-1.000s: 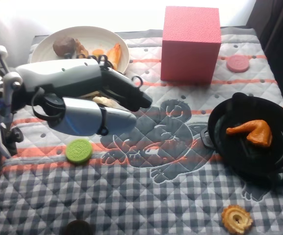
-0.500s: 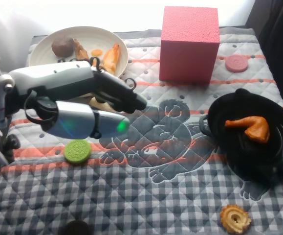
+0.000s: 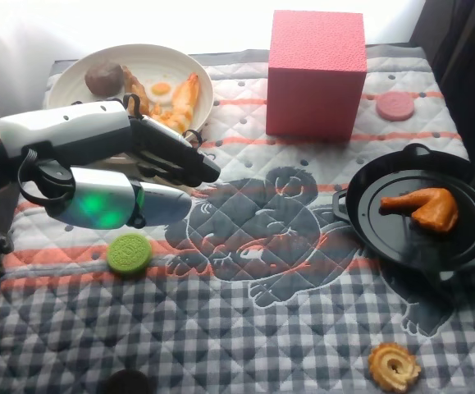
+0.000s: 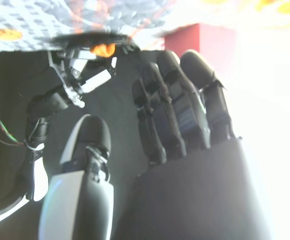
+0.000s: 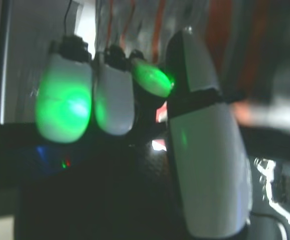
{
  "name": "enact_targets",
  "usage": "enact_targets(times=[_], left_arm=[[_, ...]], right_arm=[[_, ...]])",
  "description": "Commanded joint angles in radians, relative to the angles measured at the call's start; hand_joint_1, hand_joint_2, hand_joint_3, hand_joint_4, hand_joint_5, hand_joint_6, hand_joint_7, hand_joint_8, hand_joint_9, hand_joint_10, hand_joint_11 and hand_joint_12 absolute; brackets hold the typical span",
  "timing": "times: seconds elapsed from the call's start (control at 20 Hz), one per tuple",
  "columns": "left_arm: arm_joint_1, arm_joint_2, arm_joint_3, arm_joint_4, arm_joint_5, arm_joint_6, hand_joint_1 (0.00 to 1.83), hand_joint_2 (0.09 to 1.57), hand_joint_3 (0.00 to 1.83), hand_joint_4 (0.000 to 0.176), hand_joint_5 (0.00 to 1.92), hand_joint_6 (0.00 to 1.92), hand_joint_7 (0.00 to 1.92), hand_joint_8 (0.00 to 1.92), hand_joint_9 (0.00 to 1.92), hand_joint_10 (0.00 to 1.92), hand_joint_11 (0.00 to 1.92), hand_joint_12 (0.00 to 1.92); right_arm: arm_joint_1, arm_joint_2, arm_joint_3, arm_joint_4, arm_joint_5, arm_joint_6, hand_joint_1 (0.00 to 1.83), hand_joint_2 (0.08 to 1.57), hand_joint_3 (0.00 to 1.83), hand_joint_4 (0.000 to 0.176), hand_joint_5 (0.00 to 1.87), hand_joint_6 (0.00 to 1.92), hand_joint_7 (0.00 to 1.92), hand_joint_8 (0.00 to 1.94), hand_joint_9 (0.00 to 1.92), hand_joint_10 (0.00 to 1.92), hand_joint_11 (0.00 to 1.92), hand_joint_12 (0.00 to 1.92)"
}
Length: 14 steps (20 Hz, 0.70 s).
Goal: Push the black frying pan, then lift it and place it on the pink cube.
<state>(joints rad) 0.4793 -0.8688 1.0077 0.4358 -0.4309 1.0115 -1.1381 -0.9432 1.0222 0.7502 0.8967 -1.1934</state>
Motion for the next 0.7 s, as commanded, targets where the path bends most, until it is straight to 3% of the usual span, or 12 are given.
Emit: enact_targets(times=[0.0, 0.15, 0.65], left_arm=[[-0.004, 0.005, -0.001, -0.027, -0.102, -0.010, 0.52, 1.27, 0.00, 0.000, 0.64, 0.00, 0.69, 0.00, 0.61, 0.15, 0.14, 1.44], [0.008, 0.000, 0.000, -0.032, -0.103, -0.010, 0.55, 1.27, 0.00, 0.000, 0.69, 0.02, 0.72, 0.01, 0.66, 0.16, 0.16, 1.52], [0.021, -0.001, 0.002, -0.046, -0.116, -0.010, 0.55, 1.27, 0.00, 0.000, 0.67, 0.01, 0.73, 0.01, 0.65, 0.22, 0.16, 1.57]], right_arm=[[-0.009, 0.011, -0.008, -0.035, 0.171, 0.040, 1.35, 1.36, 0.03, 0.000, 1.25, 1.92, 1.52, 1.94, 1.62, 1.92, 1.63, 1.92], [-0.079, 0.031, -0.029, -0.044, 0.289, 0.136, 1.35, 1.35, 0.01, 0.000, 1.27, 1.92, 1.51, 1.94, 1.61, 1.92, 1.62, 1.92], [-0.087, 0.095, -0.093, -0.097, 0.498, 0.172, 1.26, 1.34, 0.00, 0.000, 1.32, 1.92, 1.49, 1.94, 1.61, 1.92, 1.64, 1.92]])
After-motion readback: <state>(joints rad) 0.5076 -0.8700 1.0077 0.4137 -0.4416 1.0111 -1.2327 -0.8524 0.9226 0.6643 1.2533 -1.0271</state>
